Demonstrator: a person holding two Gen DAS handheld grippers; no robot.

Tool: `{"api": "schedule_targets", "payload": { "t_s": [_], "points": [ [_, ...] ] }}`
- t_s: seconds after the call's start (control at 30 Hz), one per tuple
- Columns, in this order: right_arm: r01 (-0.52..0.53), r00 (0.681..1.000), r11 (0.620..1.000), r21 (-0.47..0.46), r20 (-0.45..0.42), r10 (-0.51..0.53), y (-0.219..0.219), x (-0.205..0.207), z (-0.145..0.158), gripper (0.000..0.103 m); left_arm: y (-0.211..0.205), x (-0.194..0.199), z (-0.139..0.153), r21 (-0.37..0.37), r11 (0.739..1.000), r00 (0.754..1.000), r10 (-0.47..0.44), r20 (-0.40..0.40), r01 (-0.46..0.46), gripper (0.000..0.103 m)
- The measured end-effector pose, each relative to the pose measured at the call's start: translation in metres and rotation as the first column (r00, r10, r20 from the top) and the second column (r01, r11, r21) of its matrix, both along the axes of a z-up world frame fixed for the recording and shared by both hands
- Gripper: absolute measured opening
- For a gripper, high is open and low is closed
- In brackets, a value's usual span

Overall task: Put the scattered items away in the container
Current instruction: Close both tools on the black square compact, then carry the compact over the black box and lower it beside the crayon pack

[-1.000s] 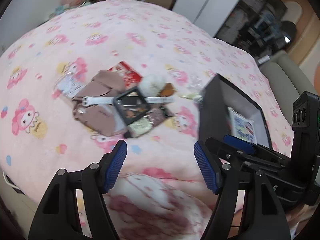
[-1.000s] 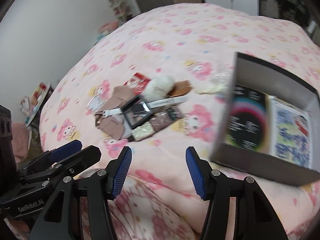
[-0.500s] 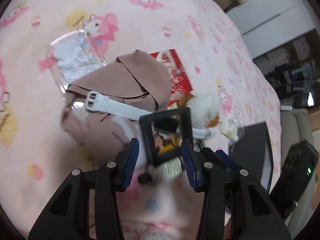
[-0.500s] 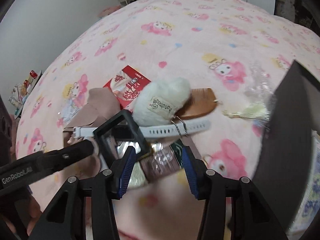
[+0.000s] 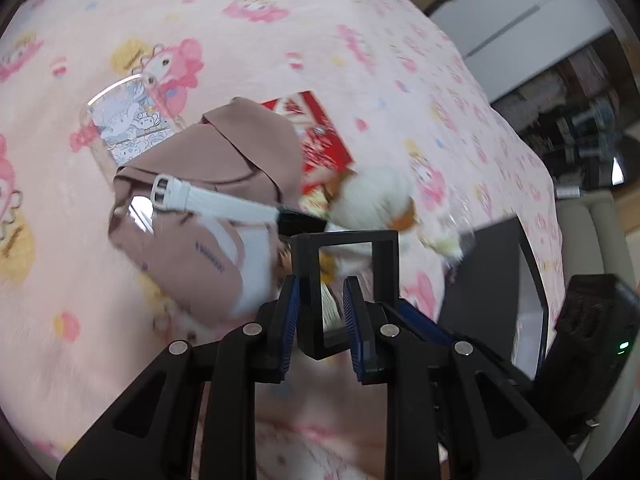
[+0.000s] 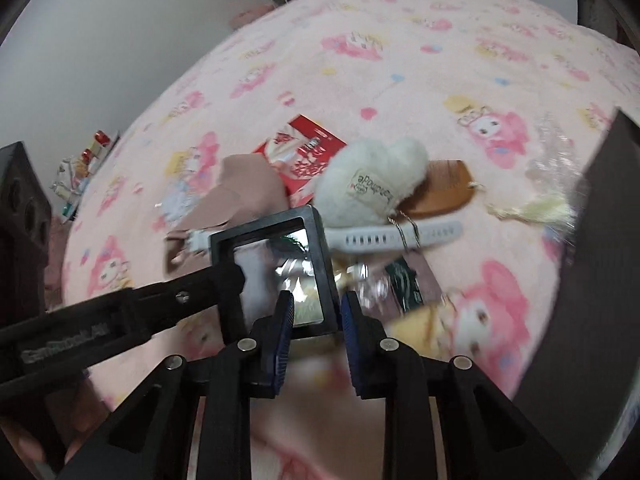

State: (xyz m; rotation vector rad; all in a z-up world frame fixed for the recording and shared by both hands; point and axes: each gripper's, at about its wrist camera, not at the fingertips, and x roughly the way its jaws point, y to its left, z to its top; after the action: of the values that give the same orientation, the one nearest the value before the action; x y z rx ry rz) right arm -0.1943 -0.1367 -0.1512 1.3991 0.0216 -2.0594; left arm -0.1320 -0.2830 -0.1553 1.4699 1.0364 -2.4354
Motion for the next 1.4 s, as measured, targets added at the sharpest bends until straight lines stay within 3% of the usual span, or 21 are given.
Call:
{"api": "schedule_targets", "payload": {
  "t_s": [0.2, 0.5, 0.63, 0.8, 0.93, 1.0, 1.27, 1.4],
  "points": [
    [0.057, 0.997, 0.996, -0.068, -0.056, -0.061, 0.057, 0.038, 0.049, 0.021, 0.048, 0.025, 0.036, 0.002, 0.991, 0.989, -0.130, -0.065, 0.131, 0.022],
    [0.195, 0.967, 0.979, -0.063, -0.156, -0.202, 0.182, 0.053, 0.099, 0.021, 0.172, -0.018, 0.078, -0.047, 0.930, 0.919, -0.369, -0.138, 0.366, 0.022],
    [0.274, 0.949, 0.961, -0.030, -0.153, -0.276, 0.241, 0.035, 0.093, 0.021, 0.233, -0.046, 0.075, -0.046, 0.891, 0.881, -0.453, -0.136, 0.451, 0.022],
    [0.361, 0.927, 0.933, -0.003, -0.107, -0.359, 0.305, 0.010, 0.070, 0.021, 0.290, -0.083, 0.047, 0.010, 0.846, 0.843, -0.531, -0.085, 0.533, 0.022],
    [0.455, 0.889, 0.886, -0.095, -0.007, -0.457, 0.343, -0.002, 0.048, 0.021, 0.317, -0.098, 0.027, -0.010, 0.831, 0.830, -0.557, -0.017, 0.557, 0.022],
    [0.472, 0.881, 0.874, -0.114, 0.032, -0.471, 0.350, -0.003, 0.039, 0.021, 0.324, -0.100, 0.018, -0.001, 0.828, 0.827, -0.561, 0.013, 0.561, 0.022],
    [0.472, 0.876, 0.882, 0.002, 0.111, -0.469, 0.350, -0.007, 0.012, 0.021, 0.338, -0.103, -0.009, 0.040, 0.817, 0.810, -0.576, 0.110, 0.576, 0.022],
    [0.478, 0.875, 0.877, 0.046, 0.064, -0.481, 0.349, 0.002, 0.013, 0.021, 0.347, -0.101, -0.010, 0.024, 0.801, 0.793, -0.596, 0.128, 0.598, 0.022]
  ]
}}
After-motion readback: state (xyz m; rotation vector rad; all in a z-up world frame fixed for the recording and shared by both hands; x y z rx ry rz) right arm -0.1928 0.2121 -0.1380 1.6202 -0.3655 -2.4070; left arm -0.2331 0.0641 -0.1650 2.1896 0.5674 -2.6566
